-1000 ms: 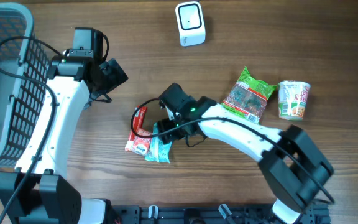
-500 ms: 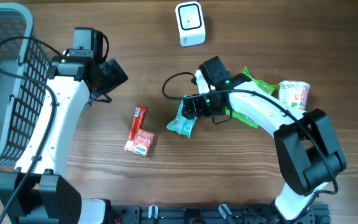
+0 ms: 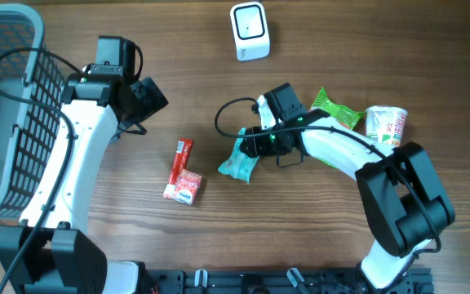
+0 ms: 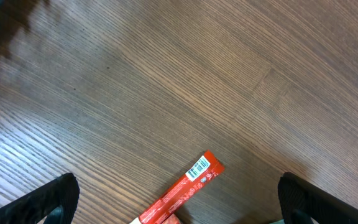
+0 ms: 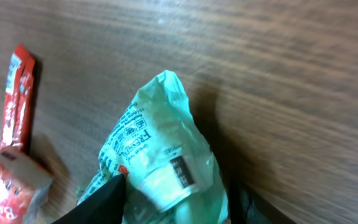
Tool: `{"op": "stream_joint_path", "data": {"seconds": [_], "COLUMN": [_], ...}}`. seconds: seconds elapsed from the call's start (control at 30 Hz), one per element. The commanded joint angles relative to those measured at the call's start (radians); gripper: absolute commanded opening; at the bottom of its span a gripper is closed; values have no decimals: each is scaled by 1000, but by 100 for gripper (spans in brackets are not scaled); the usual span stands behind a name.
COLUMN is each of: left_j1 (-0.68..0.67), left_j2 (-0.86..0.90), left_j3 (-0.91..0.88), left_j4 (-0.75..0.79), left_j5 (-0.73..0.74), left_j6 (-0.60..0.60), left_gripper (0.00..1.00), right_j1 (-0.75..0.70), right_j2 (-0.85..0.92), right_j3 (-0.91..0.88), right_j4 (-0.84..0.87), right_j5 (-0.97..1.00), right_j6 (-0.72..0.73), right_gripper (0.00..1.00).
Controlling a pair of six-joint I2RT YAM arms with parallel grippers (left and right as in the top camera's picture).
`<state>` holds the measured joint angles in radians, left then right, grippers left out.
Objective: Scan the item barcode
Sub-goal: 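Grasp the mint-green bag on the table with right gripper, then lift the mint-green bag to the white scanner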
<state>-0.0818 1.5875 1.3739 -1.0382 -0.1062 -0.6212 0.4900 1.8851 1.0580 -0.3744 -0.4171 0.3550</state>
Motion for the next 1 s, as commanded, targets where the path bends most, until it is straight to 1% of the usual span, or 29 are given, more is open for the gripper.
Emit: {"op": "stream_joint_path", "data": {"seconds": [0.0, 0.07, 0.1, 0.13, 0.2, 0.23, 0.27, 0.3, 0.33, 0.37, 0.47, 0.57, 0.67, 0.7, 0.97], "left_j1": [5, 5, 5, 5, 5, 5, 5, 5, 5, 5, 5, 5, 6, 5, 5], "left_j2": [0, 0, 0, 0, 0, 0, 0, 0, 0, 0, 0, 0, 0, 0, 0], "left_j3": [14, 14, 14, 14, 14, 14, 14, 14, 14, 14, 14, 14, 14, 14, 14], "left_j4": [2, 2, 2, 2, 2, 2, 2, 2, 2, 2, 2, 2, 2, 2, 2], "left_j5": [-3, -3, -3, -3, -3, -3, -3, -3, -3, -3, -3, -3, -3, -3, -3], "left_j6": [15, 15, 15, 15, 15, 15, 15, 15, 15, 15, 15, 15, 15, 15, 15], "left_gripper": [100, 100, 100, 100, 100, 100, 100, 100, 100, 100, 100, 100, 100, 100, 100], "right_j1": [6, 6, 6, 6, 6, 6, 3, -8, -23, -30, -39, -39, -39, -39, -39], "right_j2": [11, 11, 11, 11, 11, 11, 6, -9, -52, -98, -240, -381, -459, -483, -494], "right_j3": [-40, -40, -40, -40, -40, -40, -34, -27, -27, -27, -26, -26, -26, -26, -26], "right_j4": [-7, -5, -5, -4, -4, -3, -8, -7, 18, 39, 35, -60, -122, -137, -192], "right_j5": [-64, -63, -64, -63, -63, -64, -81, -145, -261, -318, -314, -317, -315, -304, -244], "right_j6": [-29, -29, -29, -11, -6, -16, -26, -90, -196, -249, -289, -318, -401, -407, -408], "right_gripper": [62, 69, 56, 34, 15, 7, 4, 4, 4, 4, 4, 4, 4, 4, 4]}}
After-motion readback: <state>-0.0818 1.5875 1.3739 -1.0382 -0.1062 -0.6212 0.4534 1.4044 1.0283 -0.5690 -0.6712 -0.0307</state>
